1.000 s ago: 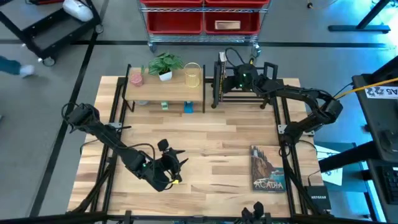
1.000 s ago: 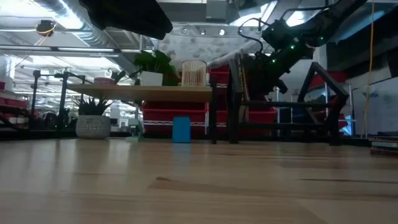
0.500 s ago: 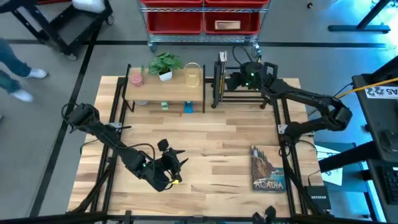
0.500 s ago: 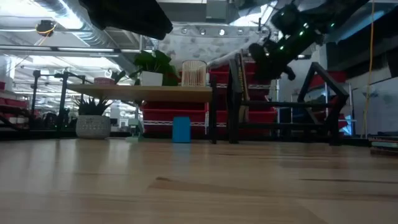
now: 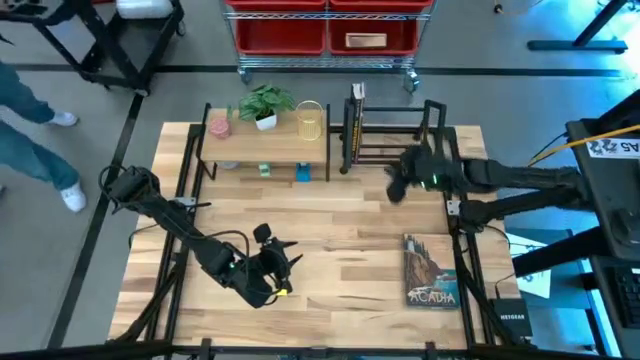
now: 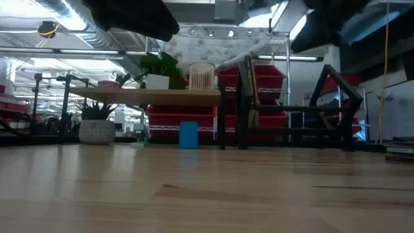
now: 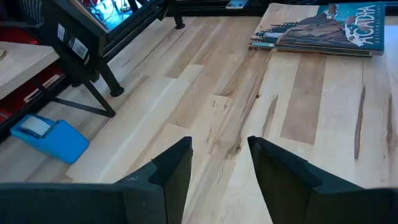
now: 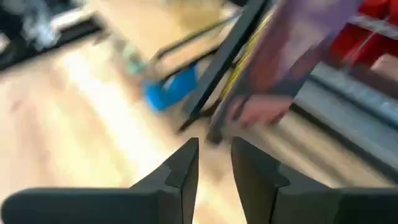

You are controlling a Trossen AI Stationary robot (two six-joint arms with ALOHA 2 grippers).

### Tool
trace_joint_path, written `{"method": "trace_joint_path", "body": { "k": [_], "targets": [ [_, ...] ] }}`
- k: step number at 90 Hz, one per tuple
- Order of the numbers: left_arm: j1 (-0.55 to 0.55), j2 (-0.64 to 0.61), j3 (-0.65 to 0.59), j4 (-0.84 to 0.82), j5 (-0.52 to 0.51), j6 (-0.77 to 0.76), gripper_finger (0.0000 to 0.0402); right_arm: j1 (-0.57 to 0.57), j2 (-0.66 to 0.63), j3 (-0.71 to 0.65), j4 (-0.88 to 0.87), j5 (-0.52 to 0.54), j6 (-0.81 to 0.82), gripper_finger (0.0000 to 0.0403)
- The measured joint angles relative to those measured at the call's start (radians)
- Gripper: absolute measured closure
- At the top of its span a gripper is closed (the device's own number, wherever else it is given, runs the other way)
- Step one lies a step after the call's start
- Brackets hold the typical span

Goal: Stock shelves
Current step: Put the brown blue book on the bookshelf

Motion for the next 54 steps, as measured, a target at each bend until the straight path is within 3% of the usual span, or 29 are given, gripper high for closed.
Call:
{"method": "trace_joint_path", "body": {
  "k": [12,26,35,54],
  "targets": [
    [0.000,0.000,0.000,0.000,0.000,-0.004,0.0249,0.253,0.030,0.000,-0.090,-0.008,0.314,0.0335],
    [0.000,0.000,0.000,0.000,0.000,-0.004,0.0249,0.475,0.140,0.000,-0.225,-0.068,0.653,0.0377],
    [0.000,0.000,0.000,0.000,0.000,-0.004,0.0249,0.565,0.239,-0.001,-0.302,-0.129,0.830,0.0399],
    [0.004,0.000,0.000,0.000,0.000,-0.004,0.0249,0.664,0.456,-0.002,-0.365,-0.287,1.070,0.0393]
  ]
}}
